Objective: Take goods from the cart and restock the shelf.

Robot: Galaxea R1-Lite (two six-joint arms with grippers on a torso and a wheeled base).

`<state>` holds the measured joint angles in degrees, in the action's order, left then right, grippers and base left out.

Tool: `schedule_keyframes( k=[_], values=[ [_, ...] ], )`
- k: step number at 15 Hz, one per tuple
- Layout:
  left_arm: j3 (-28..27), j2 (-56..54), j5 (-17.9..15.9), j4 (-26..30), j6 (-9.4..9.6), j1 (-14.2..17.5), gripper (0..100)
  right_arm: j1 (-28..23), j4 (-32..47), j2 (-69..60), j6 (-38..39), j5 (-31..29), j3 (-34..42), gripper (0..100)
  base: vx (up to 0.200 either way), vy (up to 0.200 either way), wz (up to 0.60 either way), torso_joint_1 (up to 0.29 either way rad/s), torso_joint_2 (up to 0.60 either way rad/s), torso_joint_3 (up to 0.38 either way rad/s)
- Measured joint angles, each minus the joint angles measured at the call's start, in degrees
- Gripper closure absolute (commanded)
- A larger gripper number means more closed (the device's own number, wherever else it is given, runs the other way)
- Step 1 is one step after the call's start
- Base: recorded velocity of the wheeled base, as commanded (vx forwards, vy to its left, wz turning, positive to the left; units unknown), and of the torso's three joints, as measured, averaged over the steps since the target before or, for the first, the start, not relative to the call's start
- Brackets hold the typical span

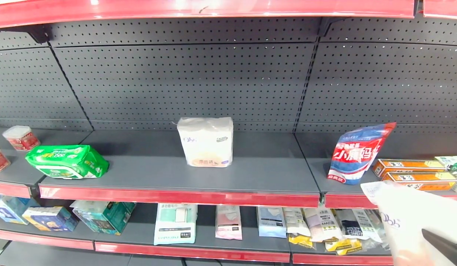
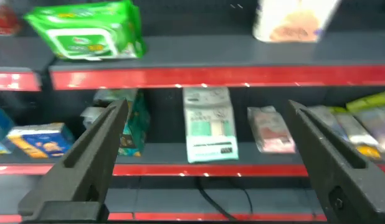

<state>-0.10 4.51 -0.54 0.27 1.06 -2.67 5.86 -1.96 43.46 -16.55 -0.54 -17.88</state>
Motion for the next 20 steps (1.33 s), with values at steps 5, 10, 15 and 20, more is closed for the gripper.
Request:
schedule_keyframes(
  k=[5, 10, 15, 20],
  values=[
    [-7.0, 6.8, 1.6, -0.2, -4.14, -4.5, 0, -1.0, -0.6, -1.8, 0.3, 0.2, -0.4, 100, 0.000, 0.000, 0.00, 0.000, 0.00, 0.000],
    [-18.5, 27.4, 3.0, -2.5, -5.27, -4.6, 0, -2.3, -0.3, -2.2, 2.7, 0.3, -1.6, 100, 0.000, 0.000, 0.00, 0.000, 0.00, 0.000],
    [-20.8, 26.6, -2.4, 2.9, 0.61, -4.5, 0, -2.5, 0.0, -2.3, 2.8, 0.0, -1.7, 100, 0.000, 0.000, 0.00, 0.000, 0.00, 0.000],
    [-20.7, 21.2, -1.8, 6.4, 1.43, -4.5, 0, -2.6, 0.1, -2.4, 2.5, -0.1, -1.4, 100, 0.040, 0.000, 0.00, 0.000, 0.00, 0.000]
  ],
)
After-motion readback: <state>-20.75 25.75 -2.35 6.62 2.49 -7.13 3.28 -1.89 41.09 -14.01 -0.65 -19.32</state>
